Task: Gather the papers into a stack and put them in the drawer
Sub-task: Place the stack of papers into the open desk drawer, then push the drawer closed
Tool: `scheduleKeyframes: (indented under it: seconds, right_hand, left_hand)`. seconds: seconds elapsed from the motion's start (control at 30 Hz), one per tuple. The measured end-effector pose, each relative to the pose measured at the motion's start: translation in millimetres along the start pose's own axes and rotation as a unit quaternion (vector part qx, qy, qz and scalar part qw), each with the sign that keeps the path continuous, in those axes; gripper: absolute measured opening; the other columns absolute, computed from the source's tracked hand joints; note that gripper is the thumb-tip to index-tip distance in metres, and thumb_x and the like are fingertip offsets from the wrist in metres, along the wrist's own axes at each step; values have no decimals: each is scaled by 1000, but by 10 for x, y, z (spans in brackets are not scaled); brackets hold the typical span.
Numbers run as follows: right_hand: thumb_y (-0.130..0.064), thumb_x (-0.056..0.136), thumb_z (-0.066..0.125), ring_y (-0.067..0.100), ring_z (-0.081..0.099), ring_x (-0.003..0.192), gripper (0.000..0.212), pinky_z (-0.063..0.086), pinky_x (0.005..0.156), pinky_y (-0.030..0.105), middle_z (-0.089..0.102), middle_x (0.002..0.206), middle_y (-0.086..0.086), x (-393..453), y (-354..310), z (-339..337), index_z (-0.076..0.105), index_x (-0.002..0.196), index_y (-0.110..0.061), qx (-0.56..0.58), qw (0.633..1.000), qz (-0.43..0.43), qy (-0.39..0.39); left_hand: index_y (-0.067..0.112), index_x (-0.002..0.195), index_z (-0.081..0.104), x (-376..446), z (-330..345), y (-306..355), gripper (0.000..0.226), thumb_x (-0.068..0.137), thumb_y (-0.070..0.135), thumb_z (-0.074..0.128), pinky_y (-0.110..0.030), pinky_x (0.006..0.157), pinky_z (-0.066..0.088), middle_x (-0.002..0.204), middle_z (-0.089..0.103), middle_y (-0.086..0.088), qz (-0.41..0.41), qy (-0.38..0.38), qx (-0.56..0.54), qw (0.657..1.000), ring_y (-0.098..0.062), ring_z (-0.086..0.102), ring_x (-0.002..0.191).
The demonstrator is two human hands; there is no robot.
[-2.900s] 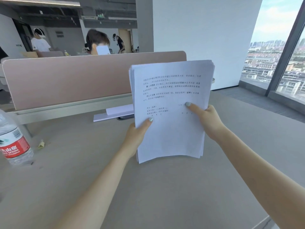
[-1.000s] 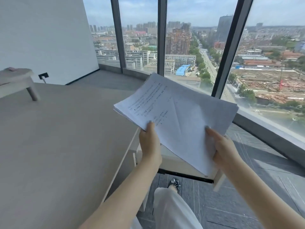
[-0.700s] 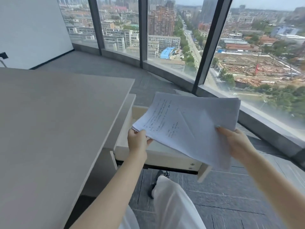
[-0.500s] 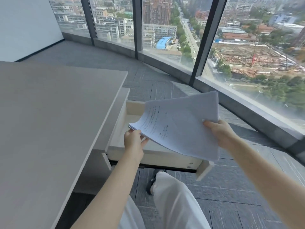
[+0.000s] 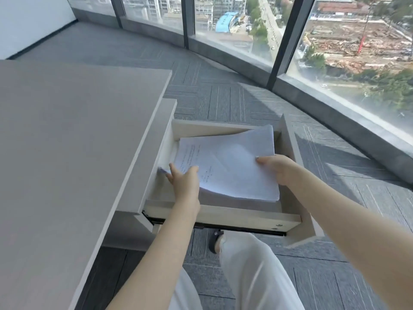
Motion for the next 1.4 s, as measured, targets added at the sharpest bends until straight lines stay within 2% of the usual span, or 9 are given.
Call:
scheduleKeyframes:
  seconds: [0.17, 0.43, 0.53, 0.63, 0.77, 0.9, 1.1, 1.27, 1.4]
  right_hand:
    - [-4, 88, 56, 29, 60, 76, 31, 48, 84, 44, 61, 106, 20, 186, 104, 126, 56, 117, 5, -22, 1000, 13, 12]
    - [-15, 84, 61, 39, 56, 114, 52, 45, 98, 50, 55, 128, 20, 347, 162, 196, 43, 130, 2, -63, 994, 8, 90]
    - [-14, 85, 55, 35, 55, 106, 60, 46, 90, 46, 50, 127, 17, 293, 190, 241, 26, 136, -4, -84, 988, -31, 125]
    - [-14, 82, 52, 32, 56, 98, 57, 47, 79, 40, 49, 130, 15, 172, 233, 241, 28, 134, -10, -113, 982, -79, 126]
    - [-16, 84, 51, 29, 47, 124, 69, 43, 89, 34, 31, 150, 10, -94, 238, 180, 19, 146, -12, -166, 972, -125, 110]
    - [-16, 90, 51, 19, 11, 147, 72, 15, 116, 34, 10, 159, 6, -691, 298, 106, 9, 149, -12, -269, 922, -251, 121]
    - [-22, 87, 53, 25, 4, 148, 71, 0, 118, 40, 9, 160, 7, -1521, 762, -203, 18, 148, -15, -503, 760, -357, 207]
    - [-32, 91, 47, 23, -1, 148, 75, 3, 119, 44, 3, 161, 8, -1743, 1179, -612, 5, 149, -10, -513, 788, -244, 239]
    - [-34, 91, 46, 22, -1, 148, 79, 4, 119, 45, 1, 161, 5, -1793, 1388, -742, -2, 149, -11, -530, 791, -208, 222]
  left_hand:
    - [26, 149, 5, 27, -52, -47, 69, 92, 20, 45, -44, 113, 17, 160, -8, 3, 20, 17, 33, 999, -21, 4, 147]
    - [26, 147, 14, 53, -30, -38, 64, 91, 16, 43, -28, 99, 23, 160, 5, 7, 107, -13, 78, 991, -14, 11, 146]
    - [22, 147, 15, -17, -11, -57, 62, 92, 16, 43, -24, 102, 19, 160, -3, 3, 182, -10, 165, 969, -14, 1, 146]
    - [19, 147, 15, -117, -51, -77, 64, 92, 17, 46, -32, 115, 12, 160, -5, -2, 240, 2, 249, 938, -16, -3, 147]
    - [16, 147, 14, -306, -141, -49, 65, 91, 18, 46, -41, 117, 12, 160, -4, -6, 304, 23, 345, 888, -20, -3, 147]
    - [14, 147, 16, -579, -252, 58, 66, 90, 18, 48, -39, 118, 11, 160, 0, -10, 365, 37, 377, 851, -25, 1, 147]
    - [8, 143, 29, -955, -757, 124, 62, 86, 15, 53, -42, 116, 13, 157, 17, -15, 412, 117, 435, 792, -33, 14, 145]
    - [9, 139, 38, -1296, -1046, 71, 55, 86, 12, 53, -46, 106, 33, 152, 32, -12, 428, 145, 431, 781, -32, 35, 137]
    - [7, 137, 41, -1416, -1118, 89, 53, 85, 11, 52, -48, 112, 24, 150, 37, -14, 431, 167, 450, 765, -34, 30, 140]
Point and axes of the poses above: each hand's wrist, its own x-axis towards the middle knuckle, its own z-axis out of the palm, y = z × x, the point moved 3 cm from there along x, towards the middle knuckle
